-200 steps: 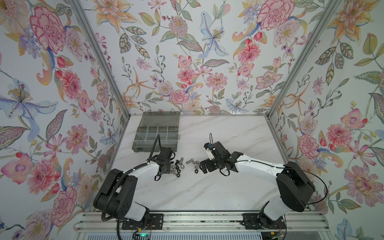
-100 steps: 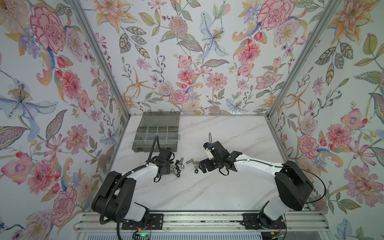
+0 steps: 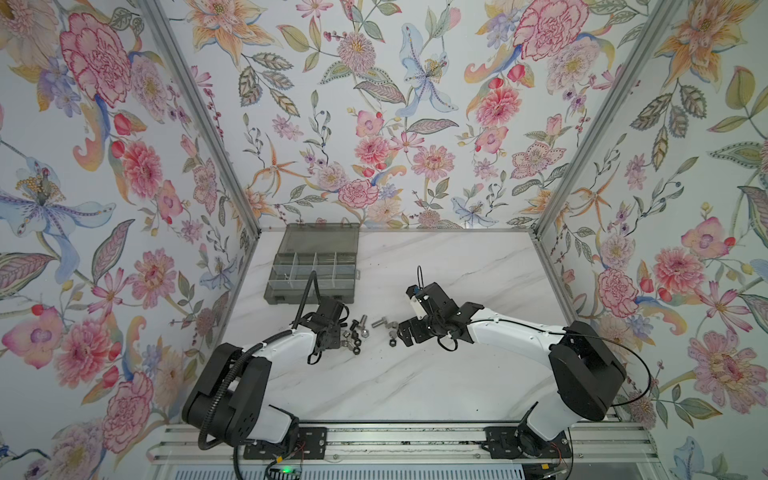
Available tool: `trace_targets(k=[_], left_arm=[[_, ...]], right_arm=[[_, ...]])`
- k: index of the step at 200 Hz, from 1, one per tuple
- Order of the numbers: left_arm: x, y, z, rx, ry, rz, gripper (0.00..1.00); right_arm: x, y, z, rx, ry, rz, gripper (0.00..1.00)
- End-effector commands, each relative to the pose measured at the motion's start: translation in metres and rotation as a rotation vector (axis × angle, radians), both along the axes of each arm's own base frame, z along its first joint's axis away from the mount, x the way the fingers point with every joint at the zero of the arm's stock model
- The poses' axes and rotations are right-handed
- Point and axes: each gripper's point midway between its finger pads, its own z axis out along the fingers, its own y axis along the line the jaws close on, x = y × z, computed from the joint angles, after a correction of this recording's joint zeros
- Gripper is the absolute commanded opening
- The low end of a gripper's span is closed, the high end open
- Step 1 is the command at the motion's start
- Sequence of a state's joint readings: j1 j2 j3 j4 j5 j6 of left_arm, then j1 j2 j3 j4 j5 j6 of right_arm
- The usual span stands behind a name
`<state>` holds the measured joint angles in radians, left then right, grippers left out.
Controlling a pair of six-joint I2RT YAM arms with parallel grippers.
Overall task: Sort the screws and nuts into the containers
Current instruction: 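Close the left gripper on the silver wing nut, then lift the wing nut and carry it with the left gripper to the box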
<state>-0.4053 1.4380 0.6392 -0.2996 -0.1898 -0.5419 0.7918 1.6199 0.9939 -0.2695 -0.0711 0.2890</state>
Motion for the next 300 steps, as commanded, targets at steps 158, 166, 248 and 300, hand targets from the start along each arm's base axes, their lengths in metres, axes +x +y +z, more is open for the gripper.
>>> trace_targets(k=[158,166,248,300], left_arm=[[0.115,0.091,0.133,-0.026,-0.308,0.164,0.03],[0.123,0.098,0.133,-0.027,-0.316,0.178,0.03],[0.201,0.156,0.122,-0.067,-0.39,0.235,0.0],[0.231,0.171,0.11,-0.085,-0.401,0.265,0.0]], right_arm=[[-0.005,-0.002,0.003,-0.004,0.0,-0.001,0.99],[-0.004,-0.001,0.003,-0.003,0.0,-0.002,0.99],[0.001,0.007,-0.001,-0.017,0.019,0.013,0.99],[0.005,0.01,0.0,-0.021,0.019,0.018,0.99]])
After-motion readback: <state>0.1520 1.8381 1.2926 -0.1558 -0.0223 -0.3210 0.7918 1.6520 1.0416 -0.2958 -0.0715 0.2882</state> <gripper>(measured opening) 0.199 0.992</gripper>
